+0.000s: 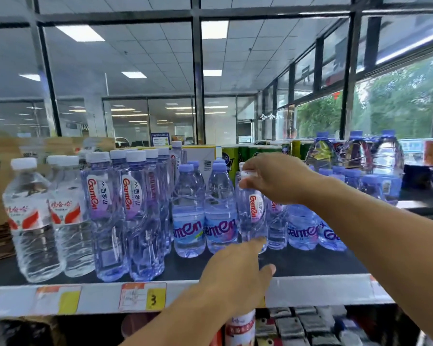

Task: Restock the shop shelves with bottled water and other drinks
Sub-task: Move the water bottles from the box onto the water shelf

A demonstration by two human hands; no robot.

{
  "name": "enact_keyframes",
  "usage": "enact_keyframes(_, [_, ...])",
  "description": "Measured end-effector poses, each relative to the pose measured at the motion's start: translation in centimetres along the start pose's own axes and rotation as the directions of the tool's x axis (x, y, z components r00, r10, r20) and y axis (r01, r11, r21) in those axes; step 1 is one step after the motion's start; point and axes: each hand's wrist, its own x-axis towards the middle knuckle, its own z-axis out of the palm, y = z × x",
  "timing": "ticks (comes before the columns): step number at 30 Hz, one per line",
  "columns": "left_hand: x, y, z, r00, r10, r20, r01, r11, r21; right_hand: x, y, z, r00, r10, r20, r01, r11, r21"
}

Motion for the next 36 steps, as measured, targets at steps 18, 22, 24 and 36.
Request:
enact_keyframes(18, [2.9,-1.4,1.5,0.997,-0.02,0.08,0.022,0.999,-0.027,3.3,1.9,3.6,0.993,0.109,-0.034,-0.112,0.988,-0.103])
enact_keyframes(22, [2.8,-1.2,1.4,0.996,-0.025,0.083,0.029,0.999,-0.042,3.1,1.7,3.9,0.992,0.113,-0.051,-0.116,0.991,-0.068])
enact_keyframes(24, [2.6,-1.1,1.2,0.996,-0.03,0.083,0.035,0.998,-0.059,3.2,1.7,3.8,0.991,0.122,-0.049,-0.126,0.99,-0.066])
enact_keyframes(36, [-1.3,-2.5,-2.1,1.0,-0.031,0.005,0.031,0.997,-0.073,1.7,-0.9,2.7,0.98,0.189,-0.062,-0.198,0.955,-0.219])
